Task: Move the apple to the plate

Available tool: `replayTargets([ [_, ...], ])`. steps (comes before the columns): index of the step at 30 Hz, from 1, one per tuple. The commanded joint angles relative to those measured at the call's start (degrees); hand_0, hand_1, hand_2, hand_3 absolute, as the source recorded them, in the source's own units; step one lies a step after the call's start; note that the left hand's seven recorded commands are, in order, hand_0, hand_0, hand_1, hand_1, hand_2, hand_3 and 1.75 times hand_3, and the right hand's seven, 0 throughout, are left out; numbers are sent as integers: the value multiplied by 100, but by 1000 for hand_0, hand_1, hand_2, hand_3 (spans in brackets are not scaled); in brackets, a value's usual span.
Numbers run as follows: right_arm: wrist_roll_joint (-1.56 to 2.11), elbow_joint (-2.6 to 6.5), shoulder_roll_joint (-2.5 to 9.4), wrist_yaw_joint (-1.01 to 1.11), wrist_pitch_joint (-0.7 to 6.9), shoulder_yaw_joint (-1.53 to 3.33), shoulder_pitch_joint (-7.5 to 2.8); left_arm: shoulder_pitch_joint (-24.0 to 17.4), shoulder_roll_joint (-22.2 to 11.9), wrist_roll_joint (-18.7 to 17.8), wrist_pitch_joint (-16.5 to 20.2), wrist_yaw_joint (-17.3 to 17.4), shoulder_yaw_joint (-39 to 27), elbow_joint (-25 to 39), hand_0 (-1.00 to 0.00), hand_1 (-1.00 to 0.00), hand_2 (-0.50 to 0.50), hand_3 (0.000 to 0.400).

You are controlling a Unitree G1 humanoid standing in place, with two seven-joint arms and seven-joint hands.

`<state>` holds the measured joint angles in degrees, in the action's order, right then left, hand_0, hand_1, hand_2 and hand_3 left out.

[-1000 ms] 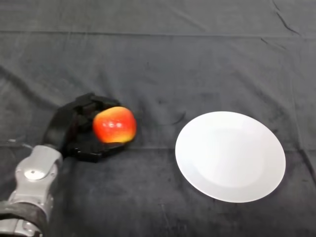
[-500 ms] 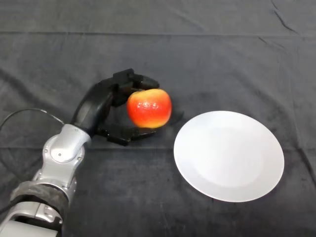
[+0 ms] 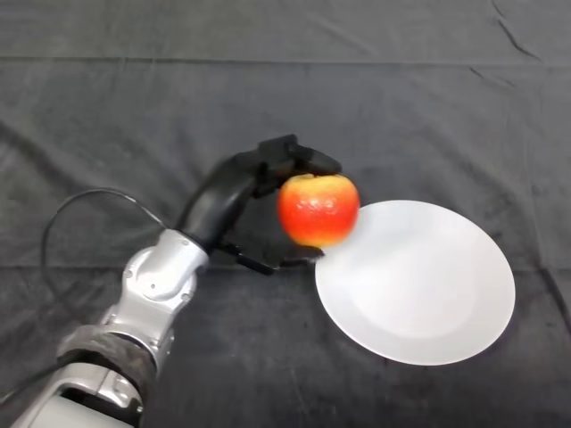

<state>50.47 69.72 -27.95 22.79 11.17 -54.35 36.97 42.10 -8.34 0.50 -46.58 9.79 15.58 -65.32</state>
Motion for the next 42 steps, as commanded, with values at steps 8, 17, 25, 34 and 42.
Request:
replayTargets([
  [8, 106, -31, -97, -3, -42, -16, 76, 533, 159, 68, -188, -173, 854, 178, -1000, -1000, 0, 400],
  [17, 106, -23, -100, 0, -43, -18, 79, 538, 199, -58, 75, -251, 1735, 254, -1000, -1000, 0, 400],
  [25, 106, -19, -102, 3, -44, -18, 80, 560, 156, -180, 372, -311, 2401, 417, 0, -322, 161, 129],
  [34, 106, -15, -103, 5, -45, -19, 81, 540, 20, -255, 536, -411, 2743, 496, 0, 0, 0, 0],
  [42, 106, -13, -104, 6, -45, -19, 82, 517, -146, -304, 486, -508, 2744, 475, 0, 0, 0, 0],
])
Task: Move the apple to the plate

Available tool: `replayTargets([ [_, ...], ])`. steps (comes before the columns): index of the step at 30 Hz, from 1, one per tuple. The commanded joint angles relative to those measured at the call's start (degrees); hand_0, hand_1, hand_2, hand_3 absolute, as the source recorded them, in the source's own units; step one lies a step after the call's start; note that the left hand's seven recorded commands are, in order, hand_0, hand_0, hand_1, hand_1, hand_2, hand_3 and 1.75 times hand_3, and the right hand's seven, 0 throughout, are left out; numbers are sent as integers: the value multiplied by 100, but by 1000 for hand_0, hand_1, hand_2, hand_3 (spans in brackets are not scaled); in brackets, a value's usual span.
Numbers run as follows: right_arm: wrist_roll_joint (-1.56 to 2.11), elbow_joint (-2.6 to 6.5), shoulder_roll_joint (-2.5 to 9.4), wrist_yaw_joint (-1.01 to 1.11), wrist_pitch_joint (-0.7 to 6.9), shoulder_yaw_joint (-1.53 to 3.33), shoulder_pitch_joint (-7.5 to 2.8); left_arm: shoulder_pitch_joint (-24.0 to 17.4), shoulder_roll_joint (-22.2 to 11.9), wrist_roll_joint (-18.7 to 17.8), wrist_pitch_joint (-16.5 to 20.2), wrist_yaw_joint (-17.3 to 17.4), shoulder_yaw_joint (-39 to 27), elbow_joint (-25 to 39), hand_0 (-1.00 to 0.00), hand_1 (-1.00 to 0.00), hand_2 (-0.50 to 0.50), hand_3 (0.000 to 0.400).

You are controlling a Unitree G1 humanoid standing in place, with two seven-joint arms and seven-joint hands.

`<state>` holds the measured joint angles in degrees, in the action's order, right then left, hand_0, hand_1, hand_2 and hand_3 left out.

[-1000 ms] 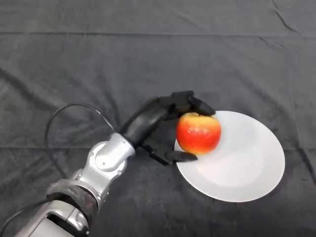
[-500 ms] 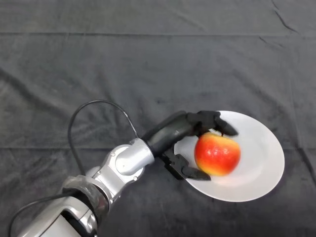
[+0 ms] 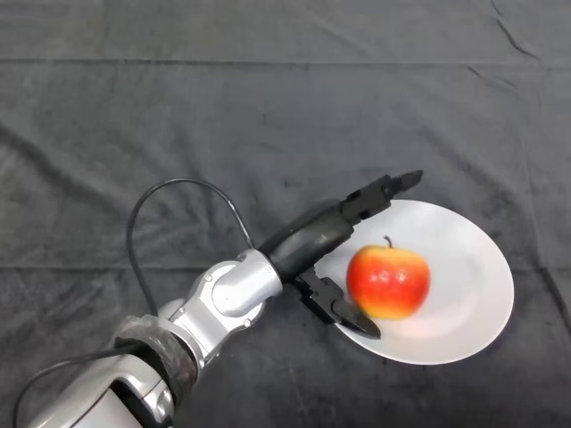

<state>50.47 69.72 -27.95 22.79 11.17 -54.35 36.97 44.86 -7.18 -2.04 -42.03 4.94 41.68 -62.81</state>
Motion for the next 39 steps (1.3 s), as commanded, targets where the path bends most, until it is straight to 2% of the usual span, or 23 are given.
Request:
replayTargets([
  [1, 106, -13, -105, 6, -45, -19, 82, 228, -293, -51, 4, -33, 118, 217, 0, 0, 0, 0],
  [20, 105, -8, -106, 9, -46, -20, 83, -399, -1143, -100, -653, -186, -633, -86, 0, 0, 0, 0],
  [28, 105, -8, -106, 9, -46, -20, 84, -578, -1504, -320, -633, -149, -1170, -256, 0, 0, 0, 0],
  [39, 104, -9, -106, 9, -47, -20, 83, -776, -2040, -684, -408, -154, -2002, -477, 0, 0, 0, 0],
])
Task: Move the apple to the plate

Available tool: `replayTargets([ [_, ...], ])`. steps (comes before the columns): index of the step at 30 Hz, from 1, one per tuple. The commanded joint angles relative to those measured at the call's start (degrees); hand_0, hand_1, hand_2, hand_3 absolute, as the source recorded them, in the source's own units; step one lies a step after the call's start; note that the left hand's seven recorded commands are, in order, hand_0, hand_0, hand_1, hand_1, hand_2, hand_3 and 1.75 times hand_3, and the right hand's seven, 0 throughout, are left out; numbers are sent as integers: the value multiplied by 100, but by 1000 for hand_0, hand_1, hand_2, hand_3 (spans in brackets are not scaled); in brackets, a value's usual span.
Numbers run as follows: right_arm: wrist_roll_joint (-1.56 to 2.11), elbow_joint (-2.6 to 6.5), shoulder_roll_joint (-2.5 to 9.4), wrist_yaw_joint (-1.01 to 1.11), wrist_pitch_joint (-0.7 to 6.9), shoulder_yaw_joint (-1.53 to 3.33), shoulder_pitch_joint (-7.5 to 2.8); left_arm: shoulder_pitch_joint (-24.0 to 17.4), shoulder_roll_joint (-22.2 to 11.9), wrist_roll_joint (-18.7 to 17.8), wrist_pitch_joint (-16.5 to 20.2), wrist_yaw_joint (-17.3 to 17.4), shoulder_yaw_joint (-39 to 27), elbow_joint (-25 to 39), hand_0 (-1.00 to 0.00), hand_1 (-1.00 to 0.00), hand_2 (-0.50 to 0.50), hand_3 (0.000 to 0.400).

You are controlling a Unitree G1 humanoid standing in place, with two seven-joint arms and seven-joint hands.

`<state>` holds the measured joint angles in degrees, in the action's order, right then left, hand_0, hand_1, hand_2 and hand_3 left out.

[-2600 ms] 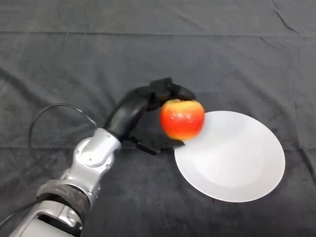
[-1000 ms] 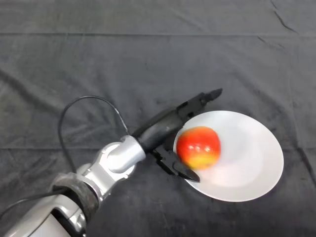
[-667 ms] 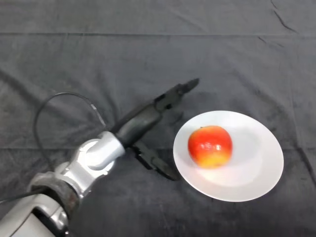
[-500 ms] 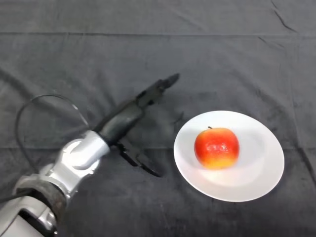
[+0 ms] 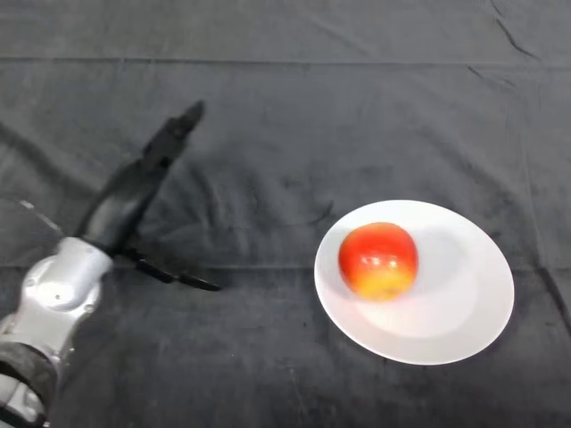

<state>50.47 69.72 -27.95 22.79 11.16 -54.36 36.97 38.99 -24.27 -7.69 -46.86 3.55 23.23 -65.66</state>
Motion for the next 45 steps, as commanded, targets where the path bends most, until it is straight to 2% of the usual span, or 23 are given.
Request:
replayTargets([
  [1, 104, -9, -105, 8, -46, -19, 83, -209, -371, -152, 99, -20, -227, -209, 0, 0, 0, 0],
  [19, 103, -13, -103, 7, -46, -18, 82, -397, -1004, -710, 666, -120, -1481, -425, 0, 0, 0, 0],
  [45, 103, -16, -102, 5, -45, -18, 81, -767, -1459, -1397, 1501, -456, -3001, -635, 0, 0, 0, 0],
])
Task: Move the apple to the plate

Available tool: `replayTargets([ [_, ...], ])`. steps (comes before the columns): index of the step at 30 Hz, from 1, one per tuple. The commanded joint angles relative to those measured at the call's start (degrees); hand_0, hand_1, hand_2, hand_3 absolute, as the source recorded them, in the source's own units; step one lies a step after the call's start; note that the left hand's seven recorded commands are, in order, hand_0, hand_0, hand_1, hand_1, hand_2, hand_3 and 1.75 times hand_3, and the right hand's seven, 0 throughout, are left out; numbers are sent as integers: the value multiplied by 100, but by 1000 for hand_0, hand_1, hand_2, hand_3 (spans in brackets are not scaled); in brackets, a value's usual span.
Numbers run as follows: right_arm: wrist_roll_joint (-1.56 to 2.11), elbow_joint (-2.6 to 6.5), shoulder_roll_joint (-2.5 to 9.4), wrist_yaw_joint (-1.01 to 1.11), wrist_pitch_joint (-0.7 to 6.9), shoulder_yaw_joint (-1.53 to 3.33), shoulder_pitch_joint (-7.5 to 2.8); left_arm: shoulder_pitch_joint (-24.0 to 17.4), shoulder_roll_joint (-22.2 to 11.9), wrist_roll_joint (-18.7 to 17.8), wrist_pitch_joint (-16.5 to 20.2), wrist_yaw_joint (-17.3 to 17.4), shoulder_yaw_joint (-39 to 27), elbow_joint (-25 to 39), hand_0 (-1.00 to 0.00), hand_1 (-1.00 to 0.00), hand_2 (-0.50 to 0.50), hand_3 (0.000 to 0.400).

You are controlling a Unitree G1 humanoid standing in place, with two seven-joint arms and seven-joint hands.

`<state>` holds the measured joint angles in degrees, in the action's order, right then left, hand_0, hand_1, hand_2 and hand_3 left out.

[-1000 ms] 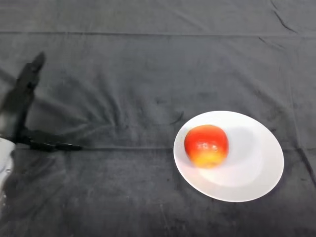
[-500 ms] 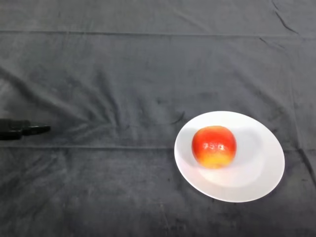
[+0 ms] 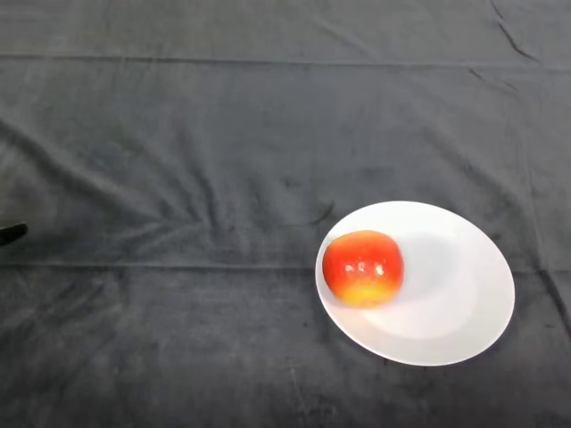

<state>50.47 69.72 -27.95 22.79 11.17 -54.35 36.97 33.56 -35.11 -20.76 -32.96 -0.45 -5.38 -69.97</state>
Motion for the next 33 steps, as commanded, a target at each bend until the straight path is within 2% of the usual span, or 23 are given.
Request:
replayTargets([
  [1, 103, -16, -103, 6, -46, -19, 81, -236, -392, -137, 161, -69, -215, -217, 0, 0, 0, 0],
  [12, 103, -14, -104, 6, -46, -20, 82, -313, -499, -759, 597, -210, -1110, -269, 0, 0, 0, 0],
  [19, 104, -11, -105, 7, -46, -21, 83, -237, -410, -1155, 809, -328, -1645, -235, 0, 0, 0, 0],
  [33, 104, -5, -107, 10, -46, -22, 85, -174, -279, -1454, 986, -145, -2168, -44, 0, 0, 0, 0],
])
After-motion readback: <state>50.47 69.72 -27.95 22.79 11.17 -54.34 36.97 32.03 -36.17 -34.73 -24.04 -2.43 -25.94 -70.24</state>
